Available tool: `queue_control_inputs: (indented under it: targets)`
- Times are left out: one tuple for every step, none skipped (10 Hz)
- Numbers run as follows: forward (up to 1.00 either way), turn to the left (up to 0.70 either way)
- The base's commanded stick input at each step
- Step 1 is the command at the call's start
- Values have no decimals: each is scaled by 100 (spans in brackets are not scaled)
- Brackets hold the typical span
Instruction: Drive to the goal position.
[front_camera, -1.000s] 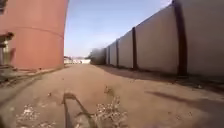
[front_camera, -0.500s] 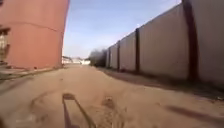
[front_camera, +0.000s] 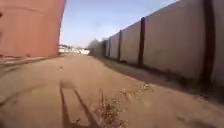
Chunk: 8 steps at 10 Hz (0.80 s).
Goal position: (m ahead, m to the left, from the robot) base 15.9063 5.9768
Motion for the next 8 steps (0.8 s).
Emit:
queue_control_inputs:
  targets:
    - [100, 0]
    - [100, 0]
    - [100, 0]
    - [100, 0]
    - [100, 0]
    - [100, 0]
    - [100, 0]
    - [100, 0]
